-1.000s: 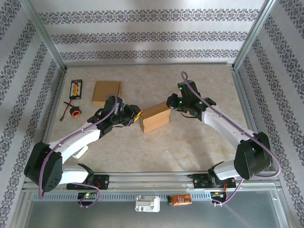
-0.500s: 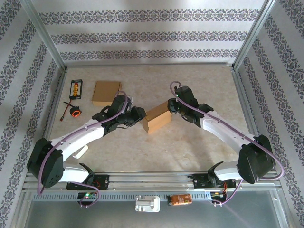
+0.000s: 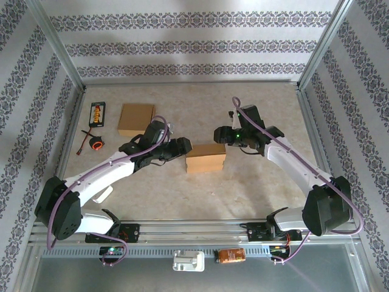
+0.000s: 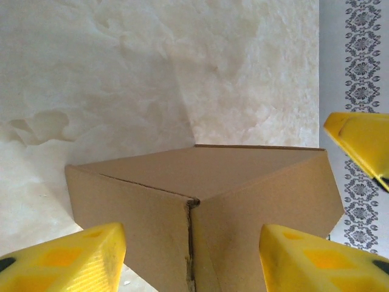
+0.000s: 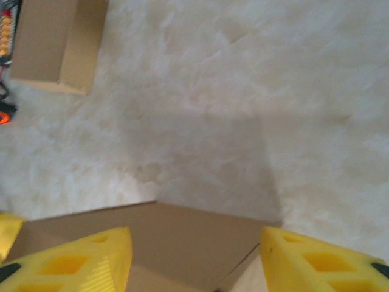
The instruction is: Fold the paper box
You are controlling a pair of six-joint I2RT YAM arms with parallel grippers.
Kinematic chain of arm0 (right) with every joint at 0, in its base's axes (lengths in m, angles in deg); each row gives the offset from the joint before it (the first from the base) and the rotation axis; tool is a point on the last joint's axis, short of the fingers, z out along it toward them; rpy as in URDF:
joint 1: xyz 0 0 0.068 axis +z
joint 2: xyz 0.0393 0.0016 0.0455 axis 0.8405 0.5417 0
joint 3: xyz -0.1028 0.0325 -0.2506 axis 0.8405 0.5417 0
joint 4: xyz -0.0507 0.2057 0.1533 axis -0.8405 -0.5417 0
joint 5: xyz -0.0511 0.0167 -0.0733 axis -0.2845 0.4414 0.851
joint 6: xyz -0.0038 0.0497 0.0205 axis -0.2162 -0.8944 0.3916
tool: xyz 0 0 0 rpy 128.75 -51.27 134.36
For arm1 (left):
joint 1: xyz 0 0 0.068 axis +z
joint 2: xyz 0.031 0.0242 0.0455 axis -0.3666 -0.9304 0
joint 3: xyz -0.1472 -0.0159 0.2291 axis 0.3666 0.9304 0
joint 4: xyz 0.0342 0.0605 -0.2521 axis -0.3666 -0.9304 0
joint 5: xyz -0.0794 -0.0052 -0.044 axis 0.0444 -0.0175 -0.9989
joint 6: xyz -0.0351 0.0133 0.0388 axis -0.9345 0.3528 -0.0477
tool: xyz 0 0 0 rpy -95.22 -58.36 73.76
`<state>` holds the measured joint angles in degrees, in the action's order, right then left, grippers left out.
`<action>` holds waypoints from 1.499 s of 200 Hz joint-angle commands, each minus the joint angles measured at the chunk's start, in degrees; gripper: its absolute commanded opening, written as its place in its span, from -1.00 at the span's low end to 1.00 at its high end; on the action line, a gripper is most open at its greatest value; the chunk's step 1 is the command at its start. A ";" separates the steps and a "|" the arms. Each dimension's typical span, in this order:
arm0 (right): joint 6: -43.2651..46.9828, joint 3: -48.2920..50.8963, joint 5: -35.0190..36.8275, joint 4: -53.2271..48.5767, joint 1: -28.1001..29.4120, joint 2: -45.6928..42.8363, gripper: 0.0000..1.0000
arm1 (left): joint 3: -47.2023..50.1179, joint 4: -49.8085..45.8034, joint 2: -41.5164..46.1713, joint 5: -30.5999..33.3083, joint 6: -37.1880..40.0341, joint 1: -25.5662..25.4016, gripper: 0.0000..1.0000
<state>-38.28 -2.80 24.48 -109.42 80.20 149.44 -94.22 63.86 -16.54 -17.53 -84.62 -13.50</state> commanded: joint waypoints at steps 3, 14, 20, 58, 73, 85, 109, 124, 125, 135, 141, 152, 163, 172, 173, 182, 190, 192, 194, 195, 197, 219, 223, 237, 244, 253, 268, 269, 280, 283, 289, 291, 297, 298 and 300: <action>-1.93 1.15 -6.17 -2.58 -0.84 -3.51 0.37 | 0.13 1.67 3.03 0.31 -1.63 -1.64 0.25; -3.31 2.41 -6.84 -2.53 -1.96 -5.47 0.50 | 0.46 1.30 3.65 0.87 -2.88 -2.32 0.25; -4.16 3.58 -7.23 -2.36 -2.57 -6.48 0.53 | 0.72 1.04 4.13 1.29 -3.77 -2.75 0.25; -5.34 8.74 -9.07 -2.34 -4.73 -9.44 0.50 | 4.06 1.23 6.69 3.50 -8.04 -3.93 0.26; -5.41 9.38 -8.83 -2.17 -4.71 -8.35 0.42 | 4.81 0.85 5.90 3.24 -7.96 -4.02 0.26; -5.50 9.57 -8.36 -1.77 -4.69 -7.23 0.33 | 5.42 1.16 4.78 3.07 -7.65 -4.02 0.25; -5.85 10.69 -7.69 -0.25 -4.49 -4.83 -0.01 | 6.69 5.18 2.56 1.85 -8.09 -4.02 0.07; -5.58 11.61 -7.13 0.02 -4.05 -3.98 -0.27 | 7.31 6.08 1.80 1.89 -8.27 -4.02 -0.19; -5.58 11.61 -7.13 0.02 -4.05 -3.98 -0.27 | 7.32 6.06 1.75 1.94 -8.29 -4.02 -0.21; -5.29 12.31 -5.83 -0.27 -3.54 -3.76 -0.34 | 8.07 5.74 1.76 2.15 -8.61 -4.02 -0.42; -5.17 12.81 -4.68 -0.70 -3.13 -3.80 -0.37 | 8.56 5.34 1.80 2.11 -8.87 -4.02 -0.51; -4.96 14.12 -2.69 -1.23 -1.97 -4.09 -0.45 | 9.82 4.28 2.09 2.01 -9.64 -4.18 -0.60; -5.21 15.91 -1.05 -1.83 -0.73 -4.86 -0.48 | 11.56 2.98 2.82 1.75 -10.13 -4.60 -0.61; -5.94 17.66 -0.13 -2.53 0.43 -6.35 -0.49 | 12.84 1.80 3.72 1.49 -10.41 -5.01 -0.61; -6.07 17.84 -0.11 -2.66 0.53 -6.54 -0.49 | 12.94 1.63 3.85 1.44 -10.42 -5.09 -0.61; -7.43 19.83 -0.30 -3.92 1.50 -8.68 -0.48 | 13.61 -0.46 4.96 0.81 -10.58 -5.85 -0.61; -9.20 21.65 -0.23 -5.78 2.51 -11.33 -0.44 | 13.71 -3.07 5.96 0.05 -10.81 -6.85 -0.59; -9.68 22.11 -0.11 -6.37 2.80 -12.08 -0.41 | 13.67 -3.87 6.27 -0.14 -10.89 -7.12 -0.59; -10.24 22.60 0.00 -7.02 3.13 -12.80 -0.38 | 13.66 -4.66 6.57 -0.31 -10.93 -7.37 -0.58; -10.51 22.82 0.08 -7.19 3.29 -13.20 -0.38 | 13.62 -4.85 6.73 -0.34 -10.99 -7.54 -0.58; -11.04 23.24 0.21 -8.06 3.59 -13.98 -0.34 | 13.56 -5.87 7.06 -0.41 -11.02 -7.89 -0.57; -16.92 25.02 0.08 -19.40 6.60 -22.78 -0.18 | 11.27 -15.26 13.17 2.99 -11.20 -11.89 -0.35; -17.56 24.78 0.19 -21.40 7.05 -24.79 -0.16 | 10.90 -16.52 14.48 3.88 -11.07 -12.41 -0.27; -19.53 23.17 1.09 -27.39 7.57 -30.38 -0.03 | 9.25 -19.92 18.86 7.08 -9.86 -13.38 0.00; -20.01 22.14 1.99 -29.75 7.36 -32.37 0.01 | 8.91 -20.78 20.50 8.17 -8.98 -13.51 0.08; -20.40 21.17 3.15 -31.58 6.94 -34.13 0.09 | 8.76 -21.72 21.91 9.63 -8.18 -13.51 0.15; -19.64 21.23 2.89 -31.09 5.82 -34.25 0.30 | 9.60 -21.36 21.95 11.61 -7.20 -13.51 0.21; -19.56 21.30 2.93 -30.96 5.73 -34.12 0.32 | 9.74 -21.20 21.80 11.64 -7.19 -13.51 0.21; -18.54 22.92 2.54 -28.76 5.05 -32.41 0.41 | 11.21 -17.77 19.87 11.53 -6.59 -13.51 0.25; -18.25 23.44 2.14 -27.70 4.91 -31.76 0.42 | 11.75 -16.50 19.16 11.31 -6.38 -13.51 0.26; -17.72 24.82 1.58 -25.29 4.85 -30.39 0.44 | 12.70 -13.47 17.26 10.56 -5.94 -13.51 0.29; -17.54 25.21 1.40 -24.37 4.92 -29.92 0.45 | 12.98 -12.49 16.55 10.38 -5.81 -13.51 0.29; -16.95 26.34 0.96 -21.13 4.86 -28.57 0.46 | 13.59 -9.62 14.27 9.80 -5.42 -13.51 0.32; -16.85 26.44 0.87 -20.53 4.90 -28.33 0.47 | 13.67 -9.13 13.87 9.77 -5.37 -13.51 0.33; -16.71 26.87 0.69 -19.31 4.93 -27.89 0.47 | 13.77 -8.17 13.09 9.55 -5.29 -13.51 0.33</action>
<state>-56.22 20.39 25.44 -134.40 85.49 117.20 -83.42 49.61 3.33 -8.88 -92.18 -26.53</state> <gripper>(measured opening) 0.722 0.646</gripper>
